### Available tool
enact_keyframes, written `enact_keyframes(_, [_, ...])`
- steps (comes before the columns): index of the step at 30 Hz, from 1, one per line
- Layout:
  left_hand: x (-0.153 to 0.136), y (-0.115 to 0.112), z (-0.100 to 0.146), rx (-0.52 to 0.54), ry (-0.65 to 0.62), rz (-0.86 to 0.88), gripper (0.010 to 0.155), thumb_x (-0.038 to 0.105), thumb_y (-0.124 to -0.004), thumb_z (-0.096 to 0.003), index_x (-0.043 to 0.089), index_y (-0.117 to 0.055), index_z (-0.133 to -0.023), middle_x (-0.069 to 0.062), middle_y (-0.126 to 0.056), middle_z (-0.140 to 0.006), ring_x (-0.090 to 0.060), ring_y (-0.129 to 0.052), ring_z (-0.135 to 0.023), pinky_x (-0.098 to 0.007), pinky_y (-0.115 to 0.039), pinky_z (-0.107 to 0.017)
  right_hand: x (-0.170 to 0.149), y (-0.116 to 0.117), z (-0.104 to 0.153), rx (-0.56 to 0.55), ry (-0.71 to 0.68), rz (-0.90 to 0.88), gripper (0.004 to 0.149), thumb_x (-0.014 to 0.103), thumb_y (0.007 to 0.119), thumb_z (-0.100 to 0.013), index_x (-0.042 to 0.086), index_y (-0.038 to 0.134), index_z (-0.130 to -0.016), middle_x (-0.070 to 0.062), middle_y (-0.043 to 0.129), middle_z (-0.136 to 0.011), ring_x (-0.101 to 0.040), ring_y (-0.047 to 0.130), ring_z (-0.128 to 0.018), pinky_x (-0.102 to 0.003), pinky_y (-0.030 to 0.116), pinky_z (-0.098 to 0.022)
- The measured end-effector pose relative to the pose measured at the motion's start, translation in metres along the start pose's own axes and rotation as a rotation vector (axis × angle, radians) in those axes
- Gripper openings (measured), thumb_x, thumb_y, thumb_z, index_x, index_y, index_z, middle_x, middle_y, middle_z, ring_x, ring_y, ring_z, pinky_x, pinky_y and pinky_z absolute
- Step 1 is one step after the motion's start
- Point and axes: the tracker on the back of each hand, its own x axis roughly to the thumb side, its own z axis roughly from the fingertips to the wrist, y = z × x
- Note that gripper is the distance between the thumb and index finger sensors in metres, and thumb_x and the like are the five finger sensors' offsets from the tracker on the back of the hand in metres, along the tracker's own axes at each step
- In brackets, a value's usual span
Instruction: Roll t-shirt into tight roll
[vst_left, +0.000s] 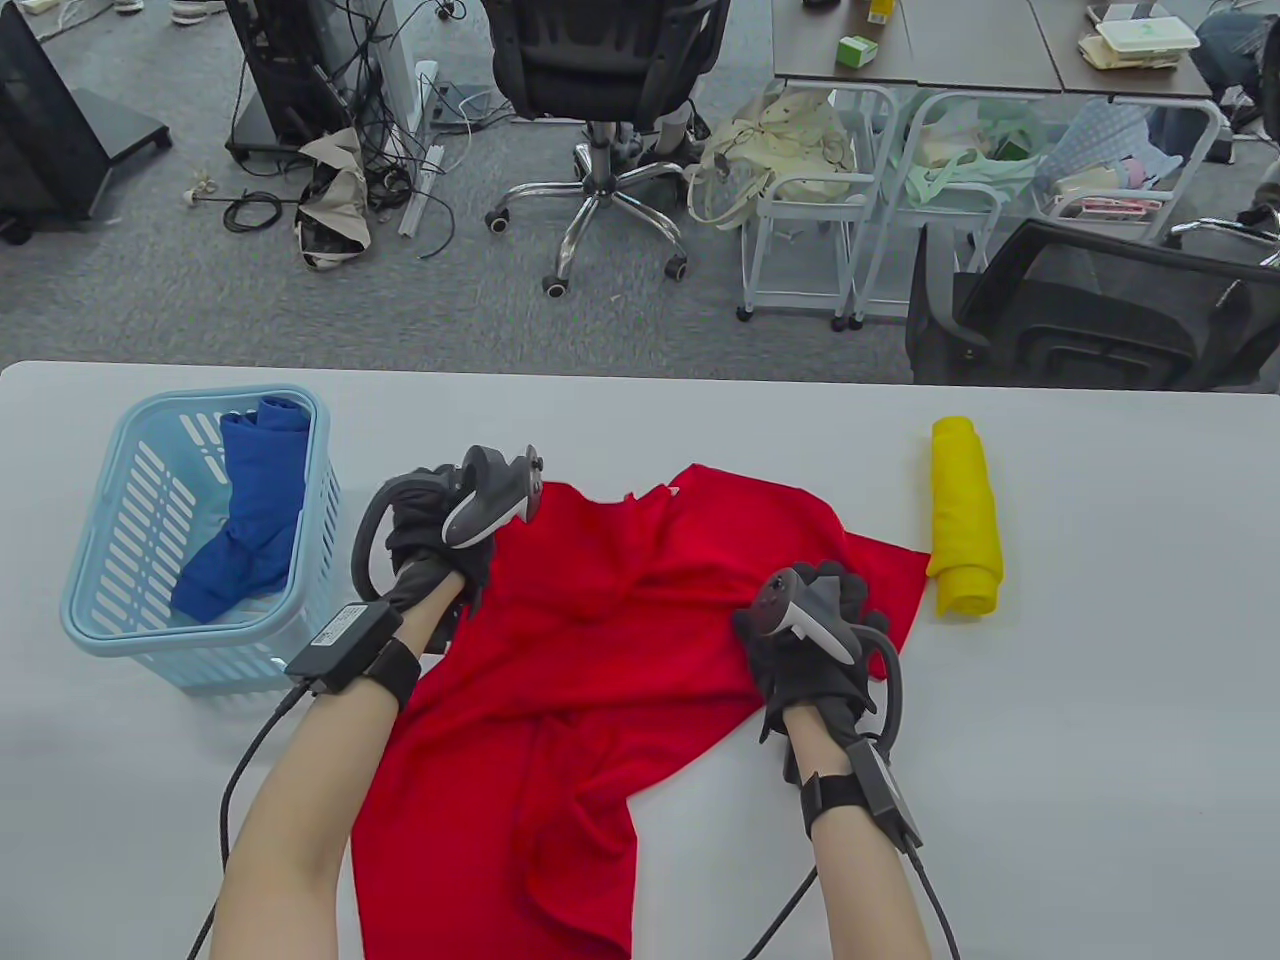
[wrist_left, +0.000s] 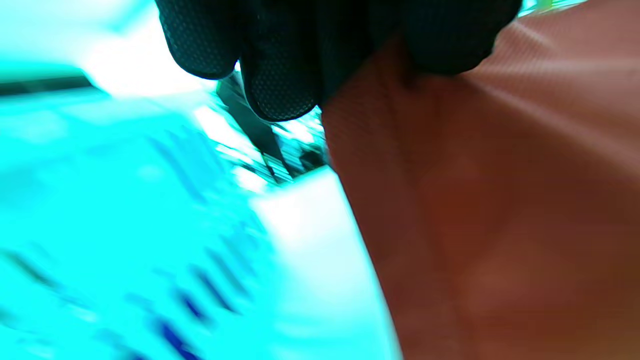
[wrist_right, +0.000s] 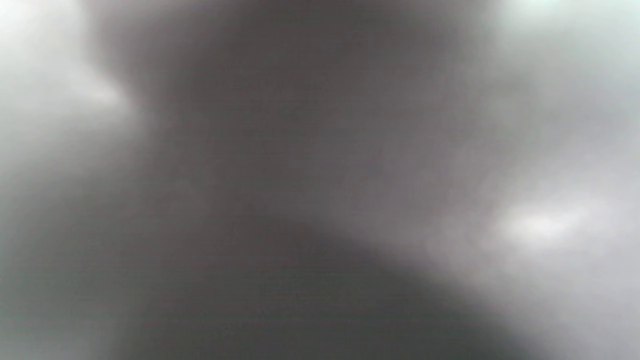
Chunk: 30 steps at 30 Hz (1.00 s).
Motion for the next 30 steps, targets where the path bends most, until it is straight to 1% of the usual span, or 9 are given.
enact_keyframes(3, [-0.001, -0.014, -0.007, -0.045, 0.004, -0.078, 0.061, 0.048, -0.062, -0.0542, 0.032, -0.049, -0.111, -0.002, -0.061, -0.119, -0.028, -0.075, -0.105, -0.050, -0.068, -0.077, 0.000, 0.000, 0.000, 0.000, 0.000, 0.000, 0.087, 0.068, 0.013, -0.053, 0.010, -0.032, -0.100, -0.021, -0.035, -0.103, -0.049, -0.029, -0.096, -0.070, -0.006, -0.064])
enact_keyframes(7, [0.017, -0.035, -0.002, -0.193, -0.204, 0.093, 0.057, 0.047, -0.051, -0.0562, 0.038, -0.043, -0.112, 0.004, -0.055, -0.123, -0.025, -0.067, -0.112, -0.050, -0.062, -0.081, 0.000, 0.000, 0.000, -0.001, 0.000, -0.001, 0.087, 0.068, 0.013, -0.053, 0.010, -0.032, -0.100, -0.021, -0.035, -0.103, -0.049, -0.029, -0.096, -0.071, -0.005, -0.064])
enact_keyframes(10, [0.034, -0.066, -0.004, -0.461, -0.397, 0.284, 0.063, 0.055, -0.043, -0.0526, 0.042, -0.030, -0.113, 0.001, -0.039, -0.127, -0.030, -0.047, -0.117, -0.054, -0.052, -0.083, 0.000, 0.000, 0.000, -0.002, -0.001, -0.002, 0.087, 0.067, 0.014, -0.053, 0.010, -0.032, -0.100, -0.022, -0.034, -0.103, -0.050, -0.029, -0.095, -0.071, -0.005, -0.064])
enact_keyframes(11, [0.039, -0.079, -0.005, -0.548, -0.391, 0.350, 0.066, 0.059, -0.039, -0.0502, 0.042, -0.026, -0.113, -0.002, -0.037, -0.126, -0.033, -0.045, -0.117, -0.055, -0.051, -0.083, 0.000, 0.000, 0.000, -0.003, -0.002, -0.002, 0.087, 0.067, 0.014, -0.053, 0.010, -0.031, -0.100, -0.023, -0.034, -0.103, -0.051, -0.028, -0.095, -0.071, -0.005, -0.064])
enact_keyframes(12, [0.042, -0.091, -0.007, -0.603, -0.365, 0.411, 0.070, 0.061, -0.035, -0.0482, 0.041, -0.013, -0.111, -0.006, -0.020, -0.125, -0.039, -0.035, -0.116, -0.056, -0.049, -0.082, 0.000, 0.000, 0.000, -0.004, -0.003, -0.001, 0.087, 0.067, 0.014, -0.053, 0.010, -0.031, -0.100, -0.023, -0.034, -0.103, -0.052, -0.028, -0.095, -0.071, -0.004, -0.064])
enact_keyframes(14, [0.043, -0.103, -0.012, -0.601, -0.292, 0.415, 0.076, 0.064, -0.029, -0.0455, 0.035, -0.002, -0.110, -0.013, -0.008, -0.122, -0.044, -0.023, -0.114, -0.061, -0.042, -0.082, 0.000, 0.000, -0.001, -0.005, -0.004, 0.000, 0.087, 0.067, 0.014, -0.053, 0.009, -0.031, -0.100, -0.024, -0.033, -0.103, -0.054, -0.028, -0.094, -0.072, -0.004, -0.063])
enact_keyframes(16, [0.042, -0.108, -0.018, -0.582, -0.229, 0.344, 0.079, 0.066, -0.026, -0.0434, 0.032, 0.001, -0.109, -0.018, -0.010, -0.122, -0.046, -0.027, -0.113, -0.061, -0.046, -0.081, 0.000, 0.000, -0.001, -0.006, -0.005, 0.000, 0.087, 0.067, 0.014, -0.053, 0.009, -0.031, -0.101, -0.025, -0.033, -0.103, -0.054, -0.027, -0.094, -0.073, -0.004, -0.063])
enact_keyframes(23, [0.045, -0.110, -0.024, -0.628, -0.214, 0.375, 0.081, 0.067, -0.025, -0.0428, 0.031, 0.006, -0.108, -0.019, -0.003, -0.120, -0.049, -0.021, -0.113, -0.063, -0.041, -0.081, 0.001, -0.001, -0.001, -0.002, -0.004, 0.005, 0.088, 0.067, 0.015, -0.053, 0.009, -0.029, -0.101, -0.025, -0.032, -0.103, -0.055, -0.026, -0.094, -0.073, -0.002, -0.063])
enact_keyframes(30, [0.043, -0.102, -0.015, -0.556, -0.236, 0.394, 0.078, 0.065, -0.028, -0.0451, 0.030, 0.001, -0.109, -0.017, -0.011, -0.122, -0.045, -0.026, -0.113, -0.060, -0.044, -0.082, 0.002, -0.003, -0.002, 0.022, 0.005, 0.010, 0.086, 0.066, 0.015, -0.052, 0.009, -0.029, -0.100, -0.024, -0.033, -0.101, -0.054, -0.027, -0.092, -0.073, -0.002, -0.062])
